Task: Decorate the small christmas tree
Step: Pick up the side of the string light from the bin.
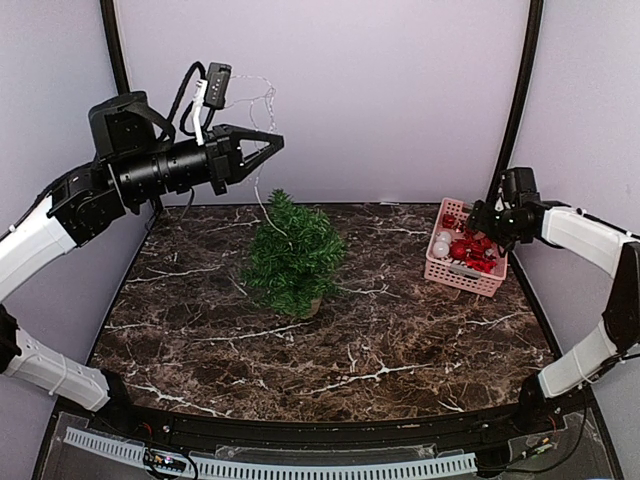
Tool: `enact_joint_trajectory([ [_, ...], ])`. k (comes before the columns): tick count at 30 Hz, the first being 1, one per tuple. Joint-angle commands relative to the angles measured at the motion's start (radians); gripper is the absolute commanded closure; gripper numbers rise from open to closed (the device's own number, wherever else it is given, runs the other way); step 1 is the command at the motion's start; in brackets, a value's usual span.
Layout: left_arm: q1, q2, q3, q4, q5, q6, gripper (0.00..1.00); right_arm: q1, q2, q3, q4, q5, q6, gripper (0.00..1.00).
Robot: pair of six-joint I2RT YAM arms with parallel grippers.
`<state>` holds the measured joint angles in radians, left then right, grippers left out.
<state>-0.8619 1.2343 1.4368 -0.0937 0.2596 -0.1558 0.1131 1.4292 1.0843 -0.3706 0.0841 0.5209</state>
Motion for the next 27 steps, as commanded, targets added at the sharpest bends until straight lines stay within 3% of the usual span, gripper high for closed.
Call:
enact_joint_trajectory([
  [1,0.005,-0.036,-0.01,-0.003,0.035,0.025,1.0,-0.043,0.026,-0.062,0.18,-0.104,0.108,0.17],
  [12,0.006,-0.071,-0.045,0.002,0.078,0.001,1.0,-0.075,0.21,-0.036,0.404,-0.199,0.297,0.17],
  [17,0.007,-0.075,-0.042,-0.018,0.102,-0.007,1.0,-0.078,0.294,0.015,0.443,-0.213,0.316,0.23],
  [23,0.006,-0.085,-0.037,-0.04,0.097,-0.005,1.0,-0.085,0.392,0.078,0.447,-0.22,0.319,0.44],
  [27,0.007,-0.084,-0.027,-0.064,0.084,-0.002,1.0,-0.097,0.403,0.101,0.449,-0.22,0.317,0.77],
])
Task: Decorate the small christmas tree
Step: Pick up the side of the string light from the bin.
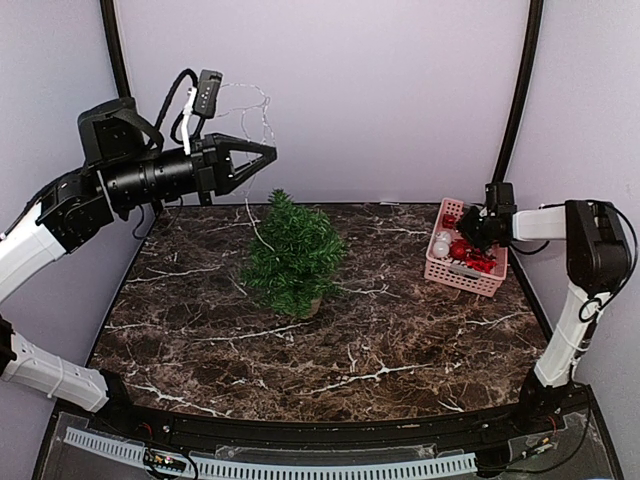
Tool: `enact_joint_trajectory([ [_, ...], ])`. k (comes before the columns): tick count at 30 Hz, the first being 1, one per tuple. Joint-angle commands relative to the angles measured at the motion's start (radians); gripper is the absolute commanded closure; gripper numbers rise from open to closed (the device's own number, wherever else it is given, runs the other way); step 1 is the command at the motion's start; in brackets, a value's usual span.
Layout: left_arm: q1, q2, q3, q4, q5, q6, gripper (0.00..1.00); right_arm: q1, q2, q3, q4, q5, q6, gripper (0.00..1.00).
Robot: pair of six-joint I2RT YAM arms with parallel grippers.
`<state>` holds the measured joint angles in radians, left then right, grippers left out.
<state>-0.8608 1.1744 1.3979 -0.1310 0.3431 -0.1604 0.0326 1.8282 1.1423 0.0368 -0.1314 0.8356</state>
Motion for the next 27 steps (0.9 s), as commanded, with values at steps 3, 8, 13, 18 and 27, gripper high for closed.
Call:
enact_joint_trajectory([
  [3,0.008,-0.031,0.011,-0.039,-0.024,0.005,1.0,-0.023,-0.025,0.063,0.035,-0.01,0.0,0.97],
  [8,0.01,-0.056,0.004,-0.048,-0.073,0.018,1.0,-0.046,-0.121,0.102,0.001,-0.011,-0.039,1.0],
  [13,0.011,-0.082,0.012,-0.07,-0.142,0.034,1.0,-0.056,-0.234,0.157,-0.052,-0.018,-0.103,1.0],
  [18,0.02,-0.079,0.039,-0.098,-0.202,0.056,1.0,-0.056,-0.328,0.2,-0.106,-0.05,-0.157,1.0],
  [27,0.075,-0.047,0.06,-0.106,-0.285,0.006,1.0,-0.021,-0.493,0.232,-0.209,-0.197,-0.294,1.0],
])
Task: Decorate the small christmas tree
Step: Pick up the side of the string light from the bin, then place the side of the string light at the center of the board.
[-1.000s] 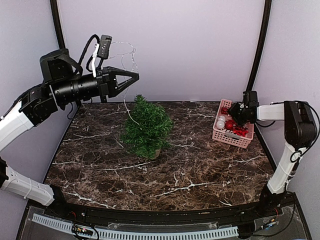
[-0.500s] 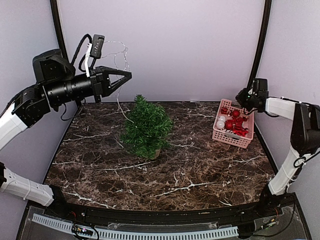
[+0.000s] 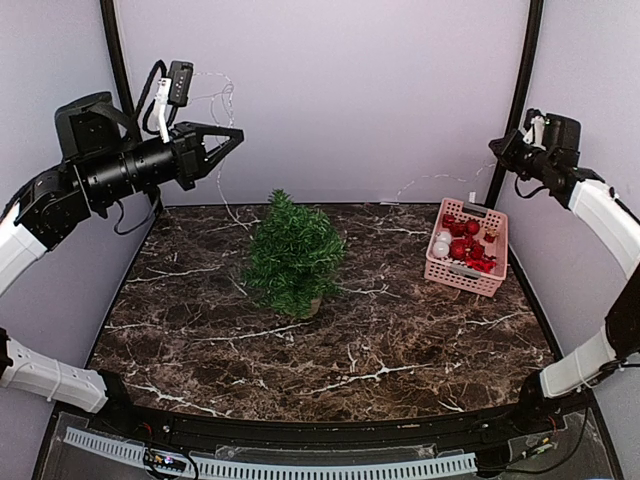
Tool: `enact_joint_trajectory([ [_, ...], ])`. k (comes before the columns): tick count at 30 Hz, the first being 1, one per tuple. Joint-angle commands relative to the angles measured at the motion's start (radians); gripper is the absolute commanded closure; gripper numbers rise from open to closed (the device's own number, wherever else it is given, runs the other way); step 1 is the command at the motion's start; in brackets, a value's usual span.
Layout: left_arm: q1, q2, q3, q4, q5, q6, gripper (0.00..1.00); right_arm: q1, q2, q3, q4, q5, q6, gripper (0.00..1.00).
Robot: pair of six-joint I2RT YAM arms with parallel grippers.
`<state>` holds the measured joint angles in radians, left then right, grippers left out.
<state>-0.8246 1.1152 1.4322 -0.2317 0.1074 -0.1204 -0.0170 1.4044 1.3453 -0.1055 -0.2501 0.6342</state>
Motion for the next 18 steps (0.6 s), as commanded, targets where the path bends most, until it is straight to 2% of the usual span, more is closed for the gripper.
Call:
enact_joint_trajectory([
  [1,0.049,0.023,0.024,-0.006,-0.029,-0.052,1.0,0.054,-0.089,0.028,-0.082,-0.081,-0.109,1.0],
  [5,0.108,0.048,0.008,0.008,0.043,-0.101,1.0,0.15,-0.168,0.011,-0.159,-0.092,-0.184,1.0],
  [9,0.163,0.029,-0.02,0.014,0.055,-0.134,1.0,0.264,-0.257,-0.028,-0.225,-0.133,-0.226,1.0],
  [13,0.177,-0.052,-0.081,-0.027,0.027,-0.163,1.0,0.373,-0.353,-0.063,-0.304,-0.204,-0.269,1.0],
  [18,0.177,-0.214,-0.171,-0.158,-0.057,-0.19,1.0,0.417,-0.444,-0.116,-0.313,-0.353,-0.245,1.0],
])
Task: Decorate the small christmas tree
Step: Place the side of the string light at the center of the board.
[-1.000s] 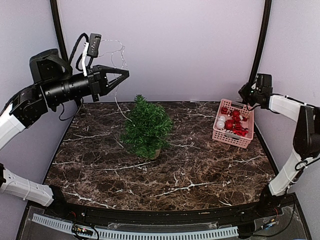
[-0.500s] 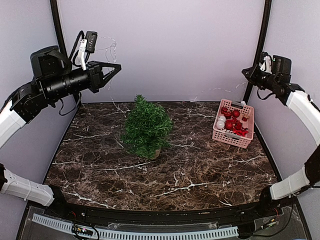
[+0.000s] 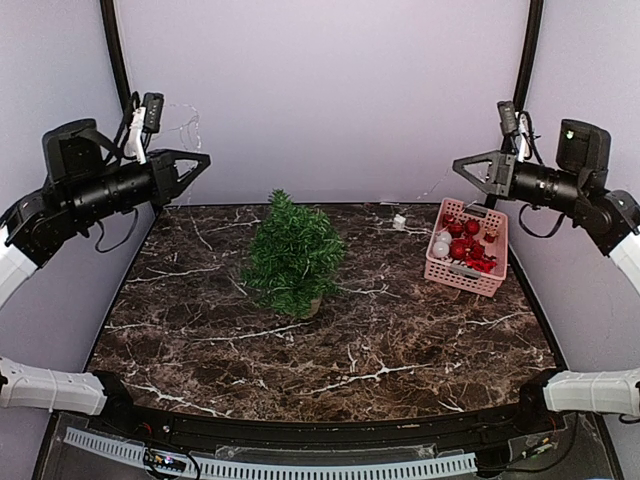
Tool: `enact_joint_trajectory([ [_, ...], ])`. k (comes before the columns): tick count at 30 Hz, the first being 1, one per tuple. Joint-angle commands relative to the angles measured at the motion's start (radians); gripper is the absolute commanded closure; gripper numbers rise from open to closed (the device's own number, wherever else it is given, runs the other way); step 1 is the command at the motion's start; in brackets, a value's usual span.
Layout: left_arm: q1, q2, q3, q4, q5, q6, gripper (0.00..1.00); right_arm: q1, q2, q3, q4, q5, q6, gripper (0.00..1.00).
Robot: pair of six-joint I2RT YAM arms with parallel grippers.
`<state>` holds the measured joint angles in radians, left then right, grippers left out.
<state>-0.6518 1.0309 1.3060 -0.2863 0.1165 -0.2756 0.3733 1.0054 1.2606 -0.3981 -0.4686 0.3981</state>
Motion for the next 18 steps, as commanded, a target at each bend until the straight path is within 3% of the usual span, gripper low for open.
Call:
enact_joint_trajectory([
  [1,0.004,-0.145,-0.062,-0.13,-0.086,-0.036,1.0,0.043,-0.051,-0.032,-0.023,-0.156,-0.004,1.0],
  [7,0.005,-0.222,-0.133,-0.313,-0.351,-0.049,1.0,0.208,-0.069,-0.081,0.042,-0.174,0.018,1.0],
  [10,0.005,-0.215,-0.197,-0.39,-0.589,-0.091,1.0,0.283,-0.042,-0.121,0.089,-0.143,0.034,1.0],
  [14,0.004,-0.255,-0.318,-0.409,-0.682,-0.218,1.0,0.383,-0.009,-0.161,0.139,-0.101,0.054,1.0],
  [18,0.005,-0.354,-0.508,-0.376,-0.677,-0.38,1.0,0.439,-0.001,-0.251,0.234,-0.085,0.106,1.0],
])
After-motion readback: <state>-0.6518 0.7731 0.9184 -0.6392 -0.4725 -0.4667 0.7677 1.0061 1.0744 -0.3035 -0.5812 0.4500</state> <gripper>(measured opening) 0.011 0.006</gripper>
